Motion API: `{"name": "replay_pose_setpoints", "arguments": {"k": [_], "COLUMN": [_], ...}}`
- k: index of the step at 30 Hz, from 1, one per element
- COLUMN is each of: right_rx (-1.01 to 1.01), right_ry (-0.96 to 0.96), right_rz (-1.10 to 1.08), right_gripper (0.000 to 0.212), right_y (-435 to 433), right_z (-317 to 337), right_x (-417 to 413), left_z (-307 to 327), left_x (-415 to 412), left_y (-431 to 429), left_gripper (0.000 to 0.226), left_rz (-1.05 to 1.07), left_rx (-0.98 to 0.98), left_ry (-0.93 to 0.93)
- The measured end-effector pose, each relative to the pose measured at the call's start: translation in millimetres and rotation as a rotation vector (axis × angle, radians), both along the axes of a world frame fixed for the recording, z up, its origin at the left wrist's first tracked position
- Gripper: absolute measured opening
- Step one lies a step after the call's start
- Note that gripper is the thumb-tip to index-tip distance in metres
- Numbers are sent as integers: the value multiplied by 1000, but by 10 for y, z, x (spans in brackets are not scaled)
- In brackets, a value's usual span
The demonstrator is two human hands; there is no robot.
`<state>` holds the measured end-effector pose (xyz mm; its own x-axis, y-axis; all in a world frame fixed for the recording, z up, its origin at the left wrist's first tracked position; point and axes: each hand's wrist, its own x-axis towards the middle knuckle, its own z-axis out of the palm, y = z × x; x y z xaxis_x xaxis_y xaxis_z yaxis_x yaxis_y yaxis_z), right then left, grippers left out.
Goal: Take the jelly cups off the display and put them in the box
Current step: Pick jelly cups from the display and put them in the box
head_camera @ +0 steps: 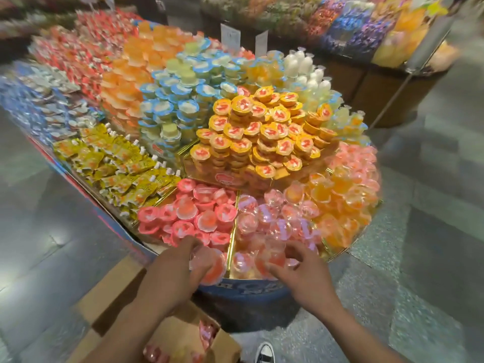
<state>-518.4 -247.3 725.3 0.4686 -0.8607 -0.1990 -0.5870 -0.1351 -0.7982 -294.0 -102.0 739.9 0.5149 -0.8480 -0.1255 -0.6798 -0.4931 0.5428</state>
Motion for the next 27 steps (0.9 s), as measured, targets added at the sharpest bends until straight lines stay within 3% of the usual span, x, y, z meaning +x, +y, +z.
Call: {"name": "replay_pose_setpoints", "arguments": {"k": [12, 20, 27], "right_rx": [45, 70, 18], "right_ry": [80, 17, 37], "right_rz": [-35, -109, -140], "right_gripper": [59, 45, 46], "right_y": [-1424, -2011, -2340], "right_z": [-419, -712, -1001], "right_x": [-594, -352, 16], "left_z": [-173, -352, -520], "left_x": [-661, -512, -270], "left_y": [-1112, -1574, -1964], "left_gripper": [44, 39, 37], "left_rz": [97, 54, 31], "left_rx": [60, 64, 10], "left_ry": [72, 42, 82]}}
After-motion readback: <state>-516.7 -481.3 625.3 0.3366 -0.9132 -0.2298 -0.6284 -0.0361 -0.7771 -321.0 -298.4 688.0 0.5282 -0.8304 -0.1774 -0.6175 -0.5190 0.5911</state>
